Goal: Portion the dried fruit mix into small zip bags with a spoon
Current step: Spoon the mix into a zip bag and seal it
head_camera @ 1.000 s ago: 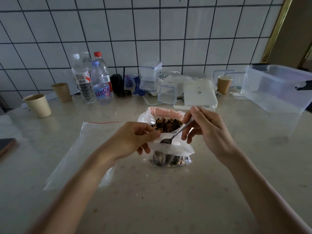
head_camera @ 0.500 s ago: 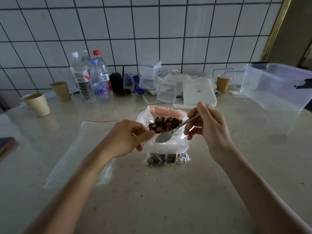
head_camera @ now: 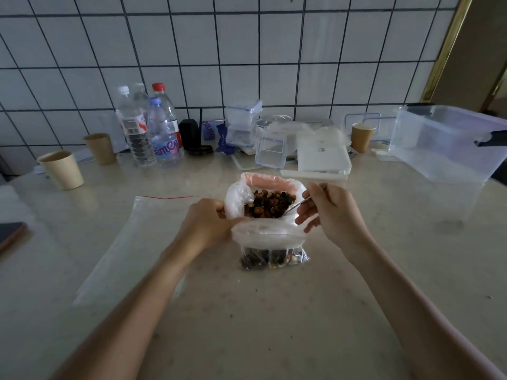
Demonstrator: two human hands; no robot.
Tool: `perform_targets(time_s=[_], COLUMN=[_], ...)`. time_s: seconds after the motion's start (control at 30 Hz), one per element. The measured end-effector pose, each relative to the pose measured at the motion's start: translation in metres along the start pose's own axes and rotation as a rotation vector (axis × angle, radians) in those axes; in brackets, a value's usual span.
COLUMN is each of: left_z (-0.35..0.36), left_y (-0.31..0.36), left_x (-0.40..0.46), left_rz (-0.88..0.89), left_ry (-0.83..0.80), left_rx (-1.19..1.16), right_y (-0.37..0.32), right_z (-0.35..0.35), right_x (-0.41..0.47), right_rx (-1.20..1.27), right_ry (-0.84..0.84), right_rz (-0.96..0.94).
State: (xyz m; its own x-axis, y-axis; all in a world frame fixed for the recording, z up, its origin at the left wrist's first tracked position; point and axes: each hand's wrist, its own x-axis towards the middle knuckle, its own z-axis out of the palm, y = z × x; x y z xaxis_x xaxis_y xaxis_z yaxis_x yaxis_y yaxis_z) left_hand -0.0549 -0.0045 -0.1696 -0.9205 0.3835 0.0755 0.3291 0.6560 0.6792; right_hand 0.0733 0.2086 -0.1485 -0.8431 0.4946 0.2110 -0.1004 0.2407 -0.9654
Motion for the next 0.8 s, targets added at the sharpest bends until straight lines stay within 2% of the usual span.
perform_targets(time_s=[0.13, 0.3, 0.47, 0.6, 0.8], left_z=[0.002, 0.005, 0.004, 0.005, 0.003], left_y=[0.002, -0.002, 0.0, 0.002, 0.008], left_x=[-0.002, -0.002, -0.005, -0.006, -0.008], left_rz=[0.081, 0.148, 0.122, 0.111, 0.093], left_ry=[0.014, -0.003, -0.012, 0.0, -0.013], left_rx=[0.022, -0.094, -0.199, -0.244, -0.315], right_y=[0.0, 0.004, 0.004, 0.004, 0.006], right_z=[0.001, 0.006, 0.004, 0.007, 0.017], right_x=[0.0, -0.002, -0.001, -0.001, -0.001], right_rx=[0.015, 0.082, 0.11, 0.108, 0.084], right_ry=[-0.028, -0.027, 0.043, 0.026, 0.098], right_rz=[0.009, 0.119, 0.145, 0.165, 0.128])
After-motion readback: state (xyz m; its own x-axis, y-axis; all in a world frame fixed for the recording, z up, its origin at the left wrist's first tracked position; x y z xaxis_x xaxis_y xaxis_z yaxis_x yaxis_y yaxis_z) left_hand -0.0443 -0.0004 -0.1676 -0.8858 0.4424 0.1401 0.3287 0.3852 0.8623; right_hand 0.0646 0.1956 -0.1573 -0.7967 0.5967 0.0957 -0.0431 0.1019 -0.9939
